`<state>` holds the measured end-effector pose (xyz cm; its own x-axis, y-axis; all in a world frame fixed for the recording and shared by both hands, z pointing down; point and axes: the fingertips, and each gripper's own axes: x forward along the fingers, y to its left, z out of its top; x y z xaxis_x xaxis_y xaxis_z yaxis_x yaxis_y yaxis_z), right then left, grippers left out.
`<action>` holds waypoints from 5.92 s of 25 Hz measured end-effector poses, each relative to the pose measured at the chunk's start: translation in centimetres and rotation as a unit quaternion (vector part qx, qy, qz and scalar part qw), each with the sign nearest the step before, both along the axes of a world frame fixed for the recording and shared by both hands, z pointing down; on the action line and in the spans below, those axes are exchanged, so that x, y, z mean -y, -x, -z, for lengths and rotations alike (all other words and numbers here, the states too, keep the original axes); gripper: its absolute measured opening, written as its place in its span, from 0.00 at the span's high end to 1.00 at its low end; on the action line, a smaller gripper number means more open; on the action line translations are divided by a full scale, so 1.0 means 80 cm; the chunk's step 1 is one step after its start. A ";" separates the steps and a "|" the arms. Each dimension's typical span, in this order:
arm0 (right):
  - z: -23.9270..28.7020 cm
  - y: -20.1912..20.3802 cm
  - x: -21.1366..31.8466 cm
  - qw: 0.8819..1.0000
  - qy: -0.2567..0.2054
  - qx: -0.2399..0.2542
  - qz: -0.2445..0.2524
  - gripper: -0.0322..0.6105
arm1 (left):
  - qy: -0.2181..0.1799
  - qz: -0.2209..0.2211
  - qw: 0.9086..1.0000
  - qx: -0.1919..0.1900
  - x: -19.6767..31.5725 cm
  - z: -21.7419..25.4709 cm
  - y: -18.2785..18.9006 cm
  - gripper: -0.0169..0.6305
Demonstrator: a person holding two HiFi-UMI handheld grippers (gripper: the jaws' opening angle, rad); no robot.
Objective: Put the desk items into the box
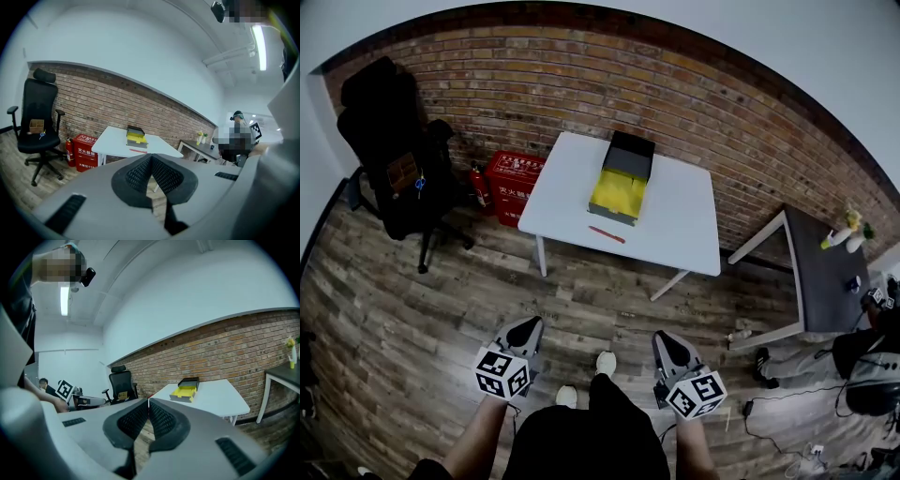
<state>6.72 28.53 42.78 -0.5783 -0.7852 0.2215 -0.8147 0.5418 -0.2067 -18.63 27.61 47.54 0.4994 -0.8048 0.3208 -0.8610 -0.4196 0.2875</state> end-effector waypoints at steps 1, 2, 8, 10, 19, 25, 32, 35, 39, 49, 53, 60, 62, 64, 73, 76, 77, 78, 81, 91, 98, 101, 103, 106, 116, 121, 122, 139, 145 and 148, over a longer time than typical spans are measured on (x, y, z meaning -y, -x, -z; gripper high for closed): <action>-0.001 -0.001 0.002 1.000 0.000 0.000 0.000 0.92 | -0.001 -0.001 1.000 0.000 0.002 0.000 -0.002 0.95; -0.003 -0.001 0.004 1.000 0.000 0.001 0.001 0.92 | -0.002 -0.001 1.000 0.001 0.005 0.000 -0.003 0.95; -0.013 -0.004 0.028 1.000 0.007 0.013 0.004 0.92 | 0.009 -0.002 1.000 0.005 0.022 -0.009 -0.011 0.95; -0.016 -0.008 0.042 1.000 0.008 0.014 0.006 0.92 | 0.010 -0.003 1.000 0.008 0.033 -0.010 -0.018 0.95; -0.026 -0.034 0.137 1.000 0.014 0.012 0.018 0.92 | 0.013 0.005 1.000 0.009 0.122 -0.015 -0.048 0.95; -0.031 -0.054 0.210 0.999 0.020 0.015 0.040 0.92 | 0.017 0.012 1.000 0.016 0.187 -0.011 -0.081 0.95; -0.043 -0.081 0.281 0.997 0.023 0.017 0.076 0.92 | 0.019 0.027 0.999 0.030 0.245 -0.014 -0.123 0.95; -0.051 -0.090 0.306 0.995 0.025 0.017 0.092 0.92 | 0.019 0.035 0.999 0.032 0.267 -0.018 -0.136 0.95; -0.061 -0.103 0.335 0.994 0.033 0.018 0.102 0.92 | 0.024 0.044 0.998 0.033 0.289 -0.024 -0.151 0.95; -0.071 -0.111 0.371 0.990 0.045 0.023 0.130 0.92 | 0.032 0.045 0.997 0.053 0.328 -0.031 -0.172 0.95; -0.075 -0.103 0.378 0.988 0.057 0.037 0.137 0.92 | 0.037 0.032 0.996 0.069 0.343 -0.037 -0.173 0.95; -0.084 -0.081 0.392 0.987 0.061 0.019 0.147 0.92 | 0.042 -0.067 0.983 0.165 0.380 -0.077 -0.186 0.95; -0.090 -0.076 0.395 0.987 0.064 0.009 0.146 0.92 | 0.044 -0.097 0.976 0.192 0.391 -0.092 -0.191 0.95; -0.098 -0.069 0.395 0.987 0.070 0.002 0.147 0.92 | 0.046 -0.121 0.970 0.207 0.402 -0.105 -0.193 0.95; -0.122 -0.030 0.420 0.985 0.090 -0.024 0.146 0.92 | 0.058 -0.198 0.948 0.242 0.434 -0.147 -0.198 0.95; -0.126 -0.016 0.434 0.985 0.091 -0.036 0.144 0.92 | 0.063 -0.238 0.933 0.262 0.435 -0.167 -0.196 0.95; -0.130 -0.013 0.438 0.985 0.093 -0.041 0.142 0.92 | 0.064 -0.254 0.927 0.269 0.435 -0.174 -0.195 0.95; -0.134 -0.009 0.441 0.984 0.097 -0.045 0.139 0.92 | 0.066 -0.269 0.921 0.274 0.434 -0.181 -0.194 0.95; -0.143 0.001 0.452 0.984 0.108 -0.050 0.131 0.92 | 0.071 -0.300 0.913 0.269 0.438 -0.189 -0.191 0.95; -0.181 0.039 0.468 0.979 0.134 -0.096 0.117 0.92 | 0.059 -0.405 0.868 0.281 0.445 -0.203 -0.181 0.95; -0.189 0.045 0.478 0.981 0.146 -0.091 0.094 0.92 | 0.059 -0.442 0.849 0.282 0.441 -0.214 -0.181 0.95; -0.192 0.046 0.479 0.980 0.149 -0.090 0.095 0.92 | 0.059 -0.448 0.845 0.286 0.440 -0.218 -0.181 0.95; -0.195 0.045 0.479 0.979 0.152 -0.091 0.097 0.92 | 0.061 -0.451 0.842 0.290 0.438 -0.220 -0.184 0.95; -0.199 0.043 0.479 0.978 0.156 -0.091 0.105 0.92 | 0.067 -0.455 0.837 0.297 0.438 -0.225 -0.186 0.90; -0.205 0.029 0.477 0.972 0.168 -0.100 0.129 0.92 | 0.097 -0.495 0.792 0.343 0.433 -0.261 -0.193 0.75; -0.205 0.018 0.478 0.972 0.170 -0.101 0.126 0.92 | 0.093 -0.516 0.766 0.373 0.430 -0.272 -0.196 0.75; -0.206 0.015 0.477 0.972 0.171 -0.101 0.125 0.92 | 0.093 -0.521 0.759 0.380 0.429 -0.275 -0.196 0.75; -0.209 -0.008 0.480 0.974 0.174 -0.096 0.108 0.92 | 0.133 -0.553 0.712 0.411 0.429 -0.290 -0.196 0.82; -0.209 -0.012 0.479 0.974 0.175 -0.096 0.106 0.92 | 0.151 -0.557 0.711 0.402 0.427 -0.289 -0.194 0.87; -0.209 -0.012 0.479 0.974 0.174 -0.095 0.106 0.92 | 0.151 -0.556 0.712 0.401 0.426 -0.290 -0.194 0.88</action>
<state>7.70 -9.77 59.50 -0.6411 -0.5113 0.5723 -0.7343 0.6255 -0.2637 -3.08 -6.45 70.73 0.3331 0.1113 0.9363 0.0168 -0.9935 0.1122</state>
